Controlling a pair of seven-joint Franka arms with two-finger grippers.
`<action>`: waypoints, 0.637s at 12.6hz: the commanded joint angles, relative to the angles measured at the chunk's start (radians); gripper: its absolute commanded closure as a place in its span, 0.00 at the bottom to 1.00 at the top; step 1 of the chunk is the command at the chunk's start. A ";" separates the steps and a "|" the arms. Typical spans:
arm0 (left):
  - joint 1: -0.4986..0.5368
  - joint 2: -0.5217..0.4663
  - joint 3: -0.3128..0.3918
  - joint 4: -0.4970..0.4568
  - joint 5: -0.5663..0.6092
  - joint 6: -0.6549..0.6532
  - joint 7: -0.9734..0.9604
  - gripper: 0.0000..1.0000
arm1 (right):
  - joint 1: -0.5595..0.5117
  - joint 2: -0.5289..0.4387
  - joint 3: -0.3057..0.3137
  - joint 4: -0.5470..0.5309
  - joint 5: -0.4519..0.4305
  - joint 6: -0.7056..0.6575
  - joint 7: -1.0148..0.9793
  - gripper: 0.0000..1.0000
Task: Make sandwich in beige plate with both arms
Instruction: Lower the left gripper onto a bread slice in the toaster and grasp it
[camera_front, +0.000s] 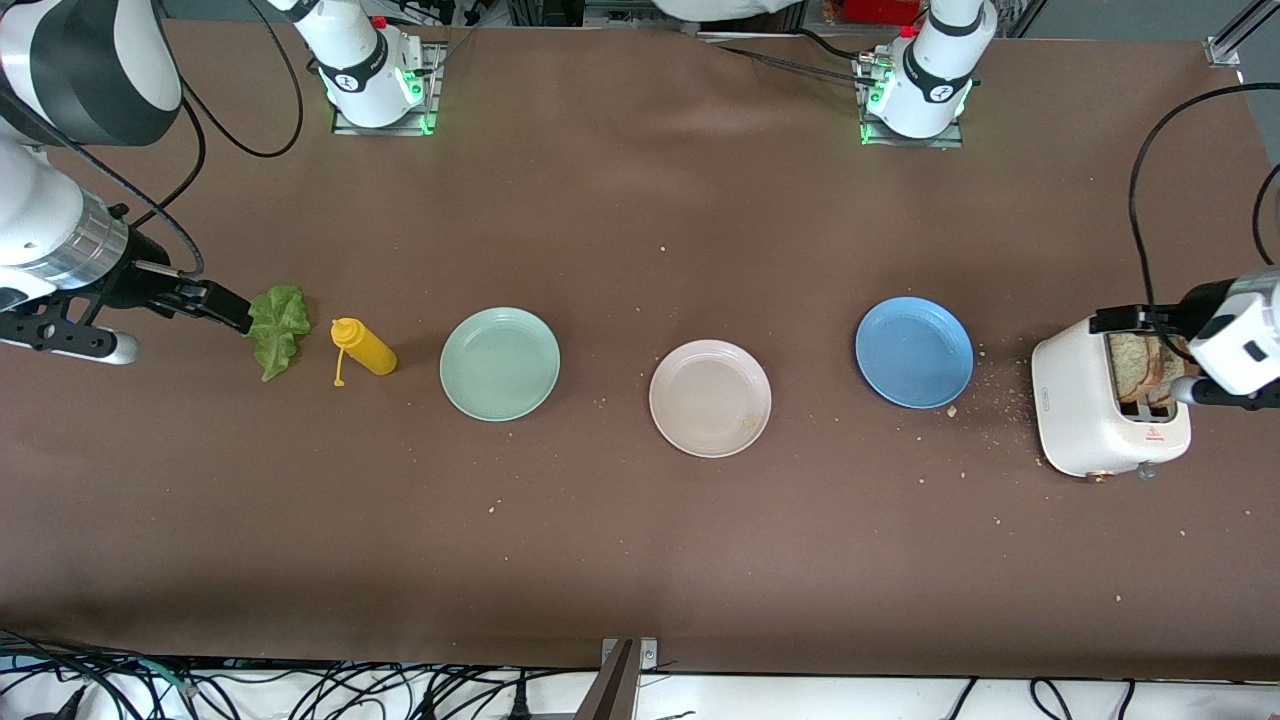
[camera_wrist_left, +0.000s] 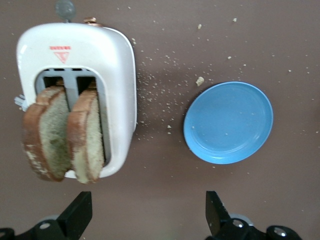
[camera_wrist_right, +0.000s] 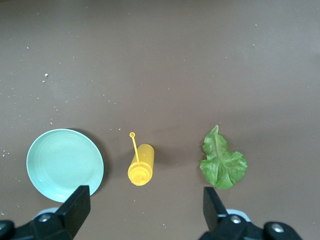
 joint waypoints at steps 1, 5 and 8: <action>0.043 0.009 -0.011 -0.024 0.026 0.053 0.073 0.00 | -0.003 -0.011 0.005 -0.013 -0.005 0.005 0.002 0.00; 0.066 0.034 -0.011 -0.056 0.026 0.127 0.076 0.00 | -0.003 -0.011 0.005 -0.014 -0.005 0.005 0.000 0.00; 0.071 0.068 -0.011 -0.056 0.024 0.150 0.076 0.00 | -0.003 -0.011 0.005 -0.014 -0.005 0.003 0.000 0.00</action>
